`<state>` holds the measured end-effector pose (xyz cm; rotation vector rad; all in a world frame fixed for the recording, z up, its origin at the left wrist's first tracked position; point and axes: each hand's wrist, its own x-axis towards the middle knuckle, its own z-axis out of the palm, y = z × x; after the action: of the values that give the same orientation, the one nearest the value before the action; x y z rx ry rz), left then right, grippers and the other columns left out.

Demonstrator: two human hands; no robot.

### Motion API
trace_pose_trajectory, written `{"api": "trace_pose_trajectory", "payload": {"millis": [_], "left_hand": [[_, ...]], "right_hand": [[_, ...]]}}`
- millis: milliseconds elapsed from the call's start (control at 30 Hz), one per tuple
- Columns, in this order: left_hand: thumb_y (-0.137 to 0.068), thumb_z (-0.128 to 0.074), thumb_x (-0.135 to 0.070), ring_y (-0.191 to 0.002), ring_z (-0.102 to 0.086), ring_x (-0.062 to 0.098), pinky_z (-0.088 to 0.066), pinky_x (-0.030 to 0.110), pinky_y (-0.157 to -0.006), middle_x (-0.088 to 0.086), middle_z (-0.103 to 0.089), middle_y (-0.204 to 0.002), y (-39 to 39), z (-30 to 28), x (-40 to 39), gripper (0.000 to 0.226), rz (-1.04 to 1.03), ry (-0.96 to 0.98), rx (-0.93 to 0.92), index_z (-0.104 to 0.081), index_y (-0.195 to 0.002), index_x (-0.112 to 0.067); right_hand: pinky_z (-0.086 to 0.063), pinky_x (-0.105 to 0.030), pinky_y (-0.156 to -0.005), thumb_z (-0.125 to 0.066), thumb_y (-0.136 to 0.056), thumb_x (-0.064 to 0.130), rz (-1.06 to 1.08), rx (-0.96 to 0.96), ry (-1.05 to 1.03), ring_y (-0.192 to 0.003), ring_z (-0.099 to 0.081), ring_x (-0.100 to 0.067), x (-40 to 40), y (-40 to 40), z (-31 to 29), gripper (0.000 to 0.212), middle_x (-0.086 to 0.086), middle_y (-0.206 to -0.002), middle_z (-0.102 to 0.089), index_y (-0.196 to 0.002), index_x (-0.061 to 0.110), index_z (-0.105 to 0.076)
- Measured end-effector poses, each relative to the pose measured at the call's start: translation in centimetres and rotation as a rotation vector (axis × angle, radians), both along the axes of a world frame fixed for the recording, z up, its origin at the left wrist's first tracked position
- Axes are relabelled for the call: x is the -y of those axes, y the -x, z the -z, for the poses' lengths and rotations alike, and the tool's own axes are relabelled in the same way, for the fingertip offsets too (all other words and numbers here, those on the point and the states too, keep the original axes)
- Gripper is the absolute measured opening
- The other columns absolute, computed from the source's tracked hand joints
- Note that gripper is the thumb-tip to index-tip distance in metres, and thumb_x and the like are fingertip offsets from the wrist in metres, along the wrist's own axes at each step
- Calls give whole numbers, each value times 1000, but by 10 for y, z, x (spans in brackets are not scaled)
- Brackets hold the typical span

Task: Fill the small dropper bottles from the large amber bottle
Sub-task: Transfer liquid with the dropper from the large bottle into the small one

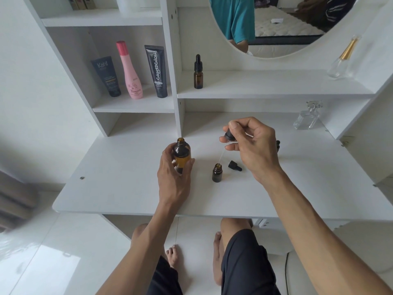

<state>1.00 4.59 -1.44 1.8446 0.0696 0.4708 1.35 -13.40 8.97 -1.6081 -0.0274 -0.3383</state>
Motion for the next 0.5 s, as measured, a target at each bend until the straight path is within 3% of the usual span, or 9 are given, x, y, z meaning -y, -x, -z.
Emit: {"api": "trace_pose_trajectory", "payload": {"millis": [200, 500], "left_hand": [[-90, -71, -23, -106, -60, 14, -47, 5, -76, -4, -58, -128, 0, 0, 0, 50, 2, -7, 4, -43, -131, -32], [-90, -71, -23, -107, -60, 13, -50, 10, -79, -4, -58, -128, 0, -1, 0, 51, 1, -11, 7, -44, -133, -28]], "right_hand": [[-61, -32, -62, -61, -99, 16, 2, 8, 18, -75, -76, -20, 0, -1, 0, 13, -7, -90, -73, -90, 10, -68], [-61, -32, -63, -62, -99, 17, 2, 16, 42, -75, -76, -19, 0, 0, 0, 14, -6, -89, -73, -88, 10, -68]]}}
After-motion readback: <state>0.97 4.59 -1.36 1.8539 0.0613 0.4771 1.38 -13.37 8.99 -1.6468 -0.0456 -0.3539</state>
